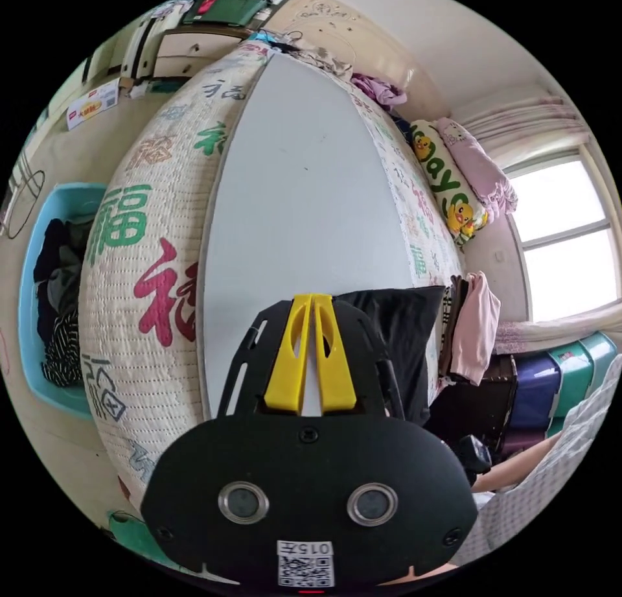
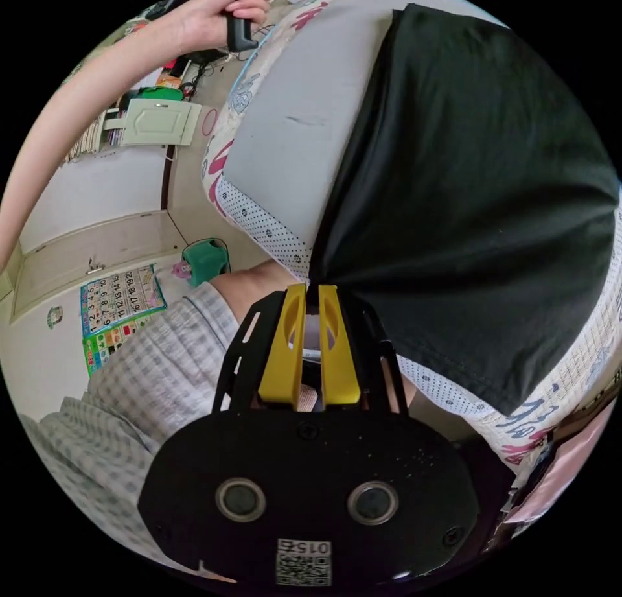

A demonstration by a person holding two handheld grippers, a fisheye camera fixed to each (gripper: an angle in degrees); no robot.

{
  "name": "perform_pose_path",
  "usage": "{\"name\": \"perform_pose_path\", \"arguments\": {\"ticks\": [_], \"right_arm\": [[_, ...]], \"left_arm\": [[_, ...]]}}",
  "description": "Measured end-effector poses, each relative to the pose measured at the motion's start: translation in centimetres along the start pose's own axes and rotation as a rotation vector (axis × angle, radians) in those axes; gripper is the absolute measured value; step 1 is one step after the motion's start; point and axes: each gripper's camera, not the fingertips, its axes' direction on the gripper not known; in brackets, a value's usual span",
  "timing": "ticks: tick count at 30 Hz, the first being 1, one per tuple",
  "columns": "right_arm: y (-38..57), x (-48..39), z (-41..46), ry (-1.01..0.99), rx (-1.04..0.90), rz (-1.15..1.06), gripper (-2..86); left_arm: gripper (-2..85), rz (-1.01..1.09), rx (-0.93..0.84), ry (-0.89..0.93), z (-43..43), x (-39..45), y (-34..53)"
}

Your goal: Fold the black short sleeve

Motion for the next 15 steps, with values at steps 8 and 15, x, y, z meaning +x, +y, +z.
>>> {"name": "perform_pose_path", "arguments": {"ticks": [8, 15], "right_arm": [[-0.5, 4.8, 2.7, -0.014, -0.104, -0.138, 5.7], [3.2, 13.1, -6.1, -0.310, -0.043, -0.430, 5.2]], "left_arm": [[7.5, -0.052, -0.064, 0.057, 2.7, 1.9, 1.2], [0.0, -0.049, 0.022, 0.010, 0.4, 3.0, 2.6]]}}
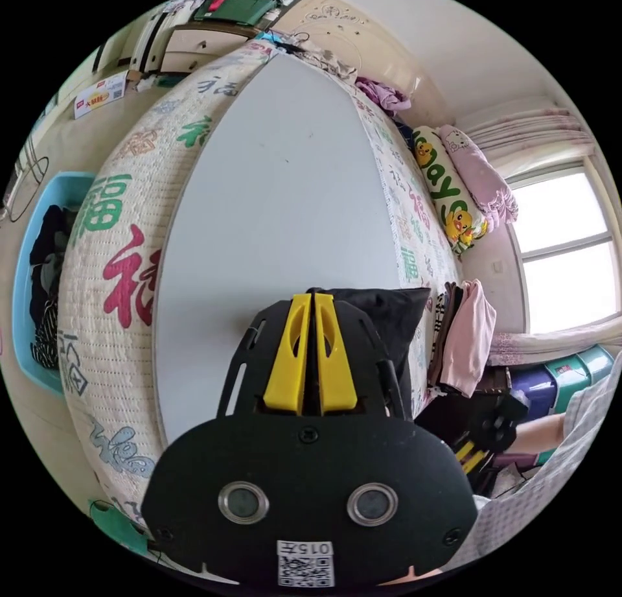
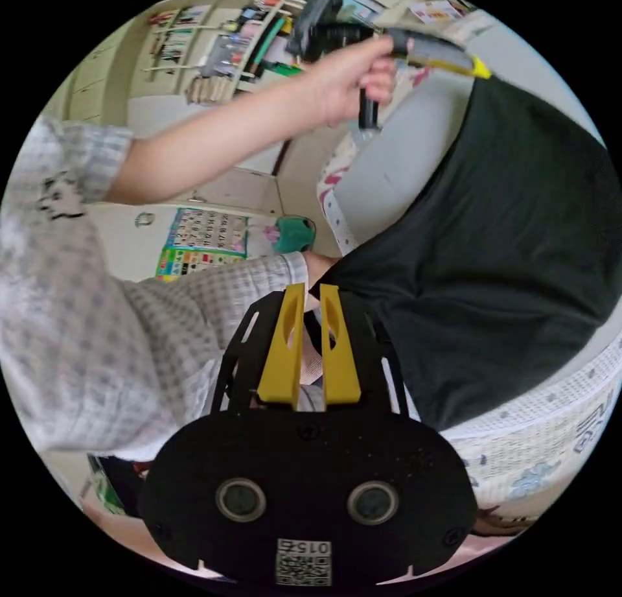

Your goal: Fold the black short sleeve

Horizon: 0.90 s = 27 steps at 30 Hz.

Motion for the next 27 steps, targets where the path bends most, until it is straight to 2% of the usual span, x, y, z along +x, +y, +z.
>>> {"name": "perform_pose_path", "arguments": {"ticks": [3, 5, 7, 10, 13, 18, 20, 23, 27], "right_arm": [[3.0, 4.1, -10.0, 0.033, 0.125, -0.059, 5.4], [4.7, 8.4, -17.7, 0.178, 0.220, -0.077, 6.7], [4.8, 11.6, -21.8, 0.292, 0.217, -0.116, 7.9], [2.4, 15.6, -24.5, 0.412, 0.078, -0.266, 11.3], [-1.6, 18.5, -23.5, 0.400, -0.146, -0.457, 13.8], [-7.5, 19.0, -19.6, 0.241, -0.470, -0.755, 15.1], [-9.2, 19.1, -17.1, 0.163, -0.678, -0.839, 13.4], [-10.5, 20.7, -15.1, 0.151, -0.913, -0.803, 9.6], [-12.4, 24.1, -16.2, 0.196, -0.916, -0.651, 2.9]], "left_arm": [[-0.4, 0.005, 0.026, -0.060, -1.8, 0.3, 1.8], [-0.5, -0.024, 0.023, -0.116, -1.8, -0.3, 3.1], [-0.5, -0.084, 0.013, -0.109, -1.3, -1.2, 3.6], [-0.5, -0.130, 0.028, -0.114, -0.9, -1.4, 4.0], [-0.4, -0.152, 0.018, -0.146, -0.4, -0.9, 4.0], [-0.5, -0.208, 0.012, -0.151, -0.2, -1.0, 4.3], [-0.5, -0.224, 0.015, -0.143, -0.2, -1.2, 4.4], [-0.5, -0.218, 0.009, -0.150, -0.3, -1.1, 4.4], [-0.5, -0.208, -0.004, -0.164, -0.4, -1.1, 4.2]]}}
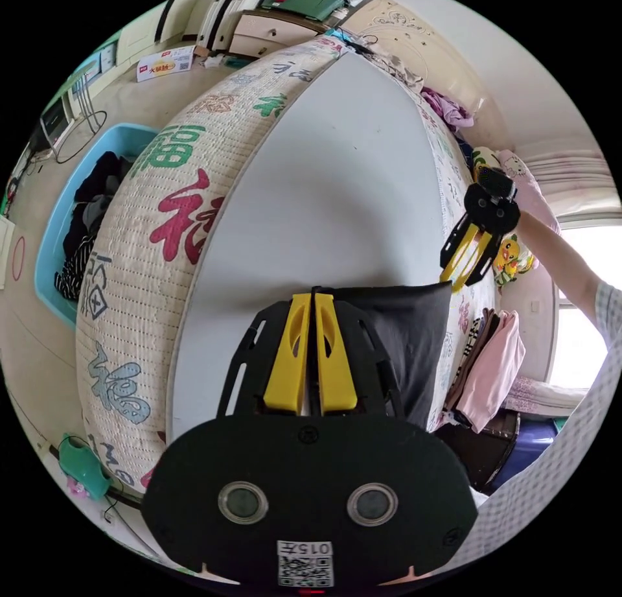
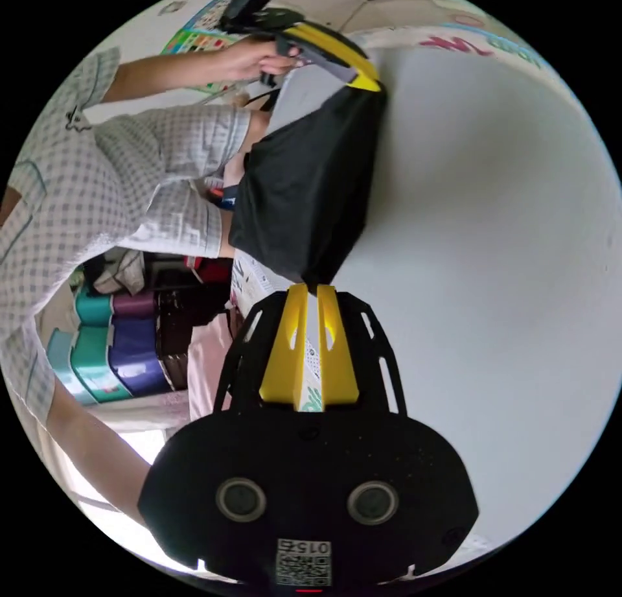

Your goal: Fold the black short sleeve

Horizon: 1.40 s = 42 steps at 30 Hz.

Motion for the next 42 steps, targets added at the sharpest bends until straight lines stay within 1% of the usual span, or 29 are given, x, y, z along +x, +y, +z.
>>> {"name": "perform_pose_path", "arguments": {"ticks": [2, 4, 5, 10, 12, 15, 17, 18, 19, 20, 21, 23, 28, 31, 35, 40, 42], "right_arm": [[1.5, 2.8, -0.5, -0.060, 0.067, 0.149, 1.1], [2.2, 4.3, -0.6, -0.099, 0.133, 0.240, 0.6], [2.3, 5.0, -0.4, -0.091, 0.156, 0.303, 0.4], [1.8, 4.5, -1.5, -0.046, 0.246, 0.415, 0.7], [2.0, 3.7, -2.2, -0.019, 0.305, 0.470, 1.5], [3.5, 1.5, -3.9, -0.006, 0.492, 0.572, 4.5], [5.5, -1.1, -4.8, 0.032, 0.689, 0.685, 8.3], [5.9, -1.9, -4.9, 0.043, 0.741, 0.707, 8.9], [6.6, -3.4, -4.9, 0.051, 0.840, 0.755, 9.9], [7.0, -4.7, -4.7, 0.034, 0.939, 0.795, 10.9], [7.1, -5.2, -4.6, 0.019, 0.984, 0.808, 11.1], [6.6, -6.7, -3.8, -0.047, 1.116, 0.852, 12.5], [2.9, -7.0, -4.0, -0.125, 1.206, 0.930, 15.7], [0.7, -7.1, -5.7, -0.107, 1.250, 0.930, 15.7], [-1.9, -7.1, -8.7, -0.091, 1.325, 0.923, 12.8], [-3.8, -7.5, -11.4, -0.117, 1.427, 0.961, 7.8], [-4.7, -7.9, -12.6, -0.114, 1.442, 0.957, 6.8]], "left_arm": [[-0.5, 0.013, -0.013, -0.024, 0.2, -0.1, -0.3], [-0.4, 0.006, -0.019, -0.027, 0.3, -0.3, -0.5], [-0.4, 0.004, -0.023, -0.031, 0.3, -0.4, -0.6], [0.3, 0.061, -0.029, -0.106, 0.3, 0.3, -0.7], [1.2, 0.058, -0.027, -0.106, 0.1, 0.1, -0.6], [4.4, 0.004, 0.004, -0.044, -1.0, -1.3, -0.1], [6.9, -0.043, 0.028, -0.002, -2.1, -3.0, 0.7], [7.4, -0.044, 0.035, 0.013, -2.4, -3.4, 0.9], [8.8, -0.027, 0.047, 0.054, -2.7, -4.1, 1.2], [10.3, -0.008, 0.045, 0.101, -2.8, -4.7, 1.4], [11.0, -0.006, 0.041, 0.124, -2.8, -5.1, 1.5], [13.3, 0.007, 0.034, 0.224, -2.4, -6.4, 1.7], [14.1, 0.060, 0.025, 0.308, -1.3, -7.8, 1.7], [13.8, 0.074, 0.052, 0.380, -1.0, -8.7, 1.8], [11.2, 0.122, 0.059, 0.485, 0.0, -9.7, 1.7], [5.1, 0.137, -0.018, 0.554, 1.0, -11.1, 1.1], [4.0, 0.152, -0.009, 0.569, 1.1, -11.3, 1.3]]}}
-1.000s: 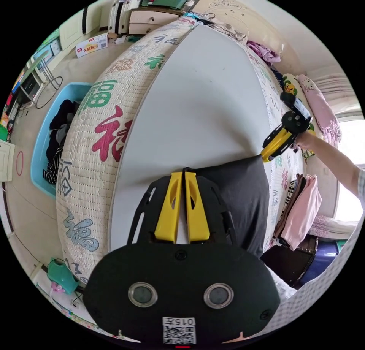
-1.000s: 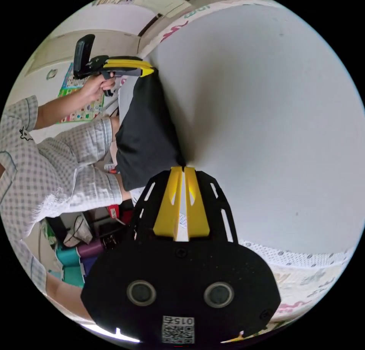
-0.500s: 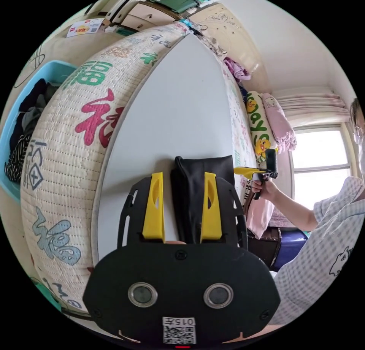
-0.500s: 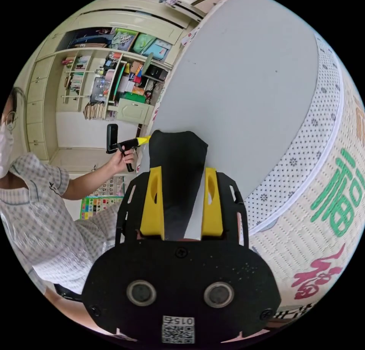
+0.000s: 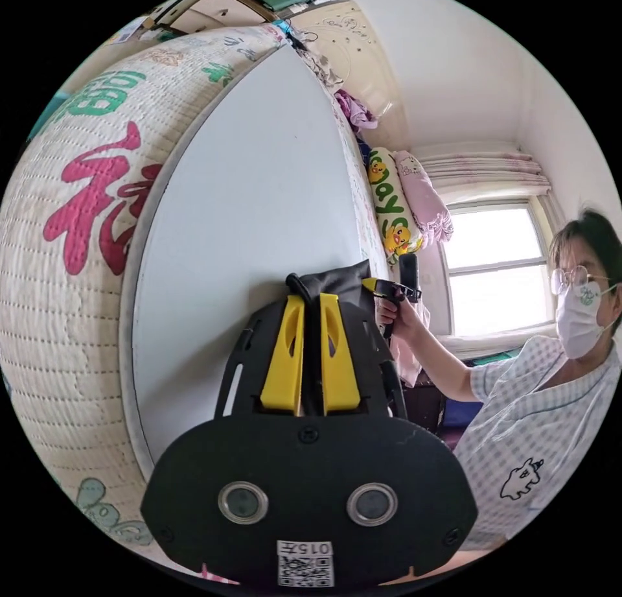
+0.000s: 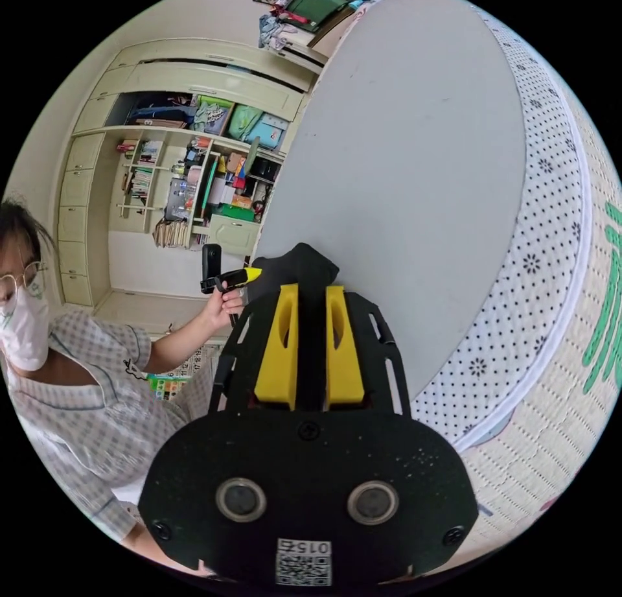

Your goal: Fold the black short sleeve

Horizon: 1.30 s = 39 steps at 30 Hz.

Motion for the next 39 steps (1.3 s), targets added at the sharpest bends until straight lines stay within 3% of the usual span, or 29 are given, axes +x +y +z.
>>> {"name": "perform_pose_path", "arguments": {"ticks": [16, 19, 29, 39], "right_arm": [[-2.7, -21.2, 3.7, 0.183, 0.181, -0.133, 4.8], [-0.4, -30.6, 2.8, 0.269, 0.289, -0.187, 4.6], [16.8, -61.1, -1.1, 0.496, 0.690, -0.315, 4.4], [32.8, -81.3, -2.5, 0.675, 0.998, -0.359, 4.2]], "left_arm": [[1.3, 0.174, 0.089, -0.001, -1.8, 3.7, 4.6], [1.1, 0.296, 0.119, -0.049, -3.2, 8.3, 6.5], [0.8, 0.711, 0.177, 0.152, -9.4, 29.1, 17.7], [0.8, 1.013, 0.098, 0.303, -7.0, 47.0, 28.3]]}}
